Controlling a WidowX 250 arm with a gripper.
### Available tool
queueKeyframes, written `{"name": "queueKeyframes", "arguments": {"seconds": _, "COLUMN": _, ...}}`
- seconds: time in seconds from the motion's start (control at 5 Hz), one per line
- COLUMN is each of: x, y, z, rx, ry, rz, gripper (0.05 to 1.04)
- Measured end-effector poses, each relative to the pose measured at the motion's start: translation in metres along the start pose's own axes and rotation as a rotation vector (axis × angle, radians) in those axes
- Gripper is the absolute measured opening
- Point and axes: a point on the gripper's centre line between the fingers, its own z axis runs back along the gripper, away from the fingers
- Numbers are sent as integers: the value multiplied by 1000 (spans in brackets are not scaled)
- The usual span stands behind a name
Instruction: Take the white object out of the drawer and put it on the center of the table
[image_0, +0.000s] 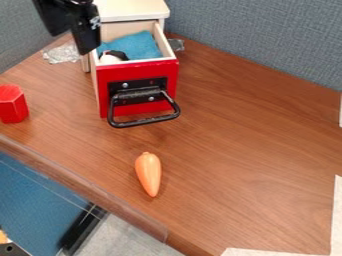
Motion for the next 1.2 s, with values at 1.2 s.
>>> {"name": "queueKeyframes", "arguments": {"seconds": 1.2, "x": 60, "y": 30, "z": -37, "rx": 19, "ry": 34, "rz": -6, "gripper": 999}}
